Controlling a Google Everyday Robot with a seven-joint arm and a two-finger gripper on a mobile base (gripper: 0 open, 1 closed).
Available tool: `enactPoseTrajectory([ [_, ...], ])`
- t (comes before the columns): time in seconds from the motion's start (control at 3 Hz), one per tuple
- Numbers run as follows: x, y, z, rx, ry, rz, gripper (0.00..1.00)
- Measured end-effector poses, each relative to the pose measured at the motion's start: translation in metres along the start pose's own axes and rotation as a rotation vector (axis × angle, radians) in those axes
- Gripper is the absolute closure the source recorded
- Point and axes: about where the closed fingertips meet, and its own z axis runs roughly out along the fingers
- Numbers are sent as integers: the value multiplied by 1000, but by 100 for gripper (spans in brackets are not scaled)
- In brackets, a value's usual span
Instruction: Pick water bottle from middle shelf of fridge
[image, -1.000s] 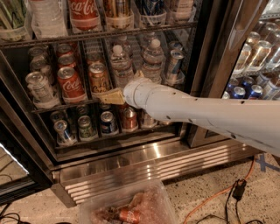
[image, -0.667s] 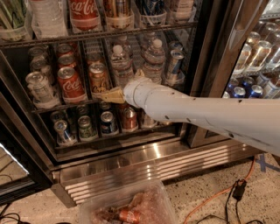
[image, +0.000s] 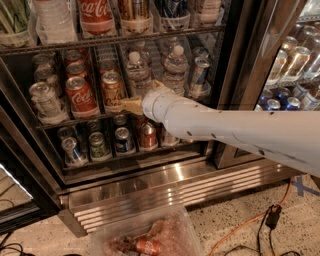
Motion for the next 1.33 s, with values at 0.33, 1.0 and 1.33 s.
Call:
enactPoseTrajectory([
  [0.33,0,-2,0,14,-1,2,32],
  [1.0,0,-6,-3,43,-9,19,33],
  [1.33,0,-6,-3,43,-9,19,31],
])
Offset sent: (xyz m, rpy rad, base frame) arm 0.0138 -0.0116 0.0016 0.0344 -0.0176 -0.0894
